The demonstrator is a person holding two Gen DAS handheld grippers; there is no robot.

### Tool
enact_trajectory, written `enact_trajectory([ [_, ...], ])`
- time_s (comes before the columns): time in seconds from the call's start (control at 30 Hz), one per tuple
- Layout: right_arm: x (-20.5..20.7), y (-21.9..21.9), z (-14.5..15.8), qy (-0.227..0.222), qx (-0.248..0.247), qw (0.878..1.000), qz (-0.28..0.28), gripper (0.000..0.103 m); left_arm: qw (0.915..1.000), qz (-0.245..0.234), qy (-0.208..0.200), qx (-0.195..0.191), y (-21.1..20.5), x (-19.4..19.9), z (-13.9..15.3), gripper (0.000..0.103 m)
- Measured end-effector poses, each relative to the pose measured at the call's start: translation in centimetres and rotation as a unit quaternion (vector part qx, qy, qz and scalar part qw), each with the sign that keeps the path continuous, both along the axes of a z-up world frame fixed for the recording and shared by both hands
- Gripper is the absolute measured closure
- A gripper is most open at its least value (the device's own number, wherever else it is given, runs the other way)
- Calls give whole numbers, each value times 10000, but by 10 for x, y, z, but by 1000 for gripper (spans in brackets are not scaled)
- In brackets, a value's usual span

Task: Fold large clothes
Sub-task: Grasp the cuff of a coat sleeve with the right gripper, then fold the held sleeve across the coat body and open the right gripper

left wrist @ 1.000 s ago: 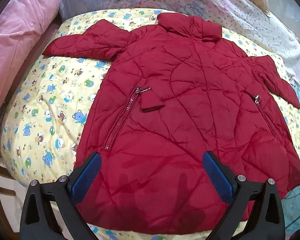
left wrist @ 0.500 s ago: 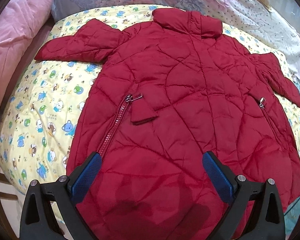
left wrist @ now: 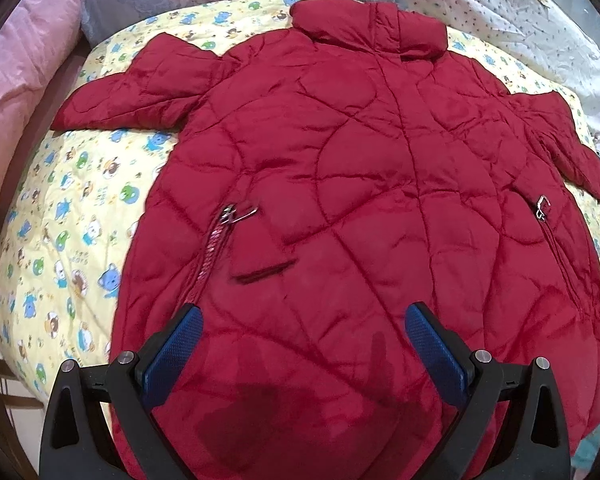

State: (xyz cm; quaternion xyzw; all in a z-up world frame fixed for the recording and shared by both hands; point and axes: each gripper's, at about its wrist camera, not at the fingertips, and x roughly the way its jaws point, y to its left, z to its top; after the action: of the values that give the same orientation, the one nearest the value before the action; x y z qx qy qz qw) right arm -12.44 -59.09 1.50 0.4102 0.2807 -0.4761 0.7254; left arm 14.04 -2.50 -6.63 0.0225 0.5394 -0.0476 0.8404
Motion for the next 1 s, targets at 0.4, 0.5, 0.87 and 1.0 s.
enact_trajectory([
  [0.4, 17, -33, -12, -312, -337, 9987, -225, 83, 9999, -108, 91, 18, -14, 37, -19, 1],
  [0.5, 29, -26, -3, -257, -603, 9978, 61, 90, 9999, -102, 97, -9, -15, 43, -23, 1],
  [0.87, 101, 37, 45, -405, -1151, 9819, 1450, 93, 9999, 65, 80, -97, 0, 43, -24, 1],
  [1.0, 144, 78, 57, -582, -1147, 9673, 2188, 94, 9991, 293, 155, -249, 14, 44, -22, 1],
])
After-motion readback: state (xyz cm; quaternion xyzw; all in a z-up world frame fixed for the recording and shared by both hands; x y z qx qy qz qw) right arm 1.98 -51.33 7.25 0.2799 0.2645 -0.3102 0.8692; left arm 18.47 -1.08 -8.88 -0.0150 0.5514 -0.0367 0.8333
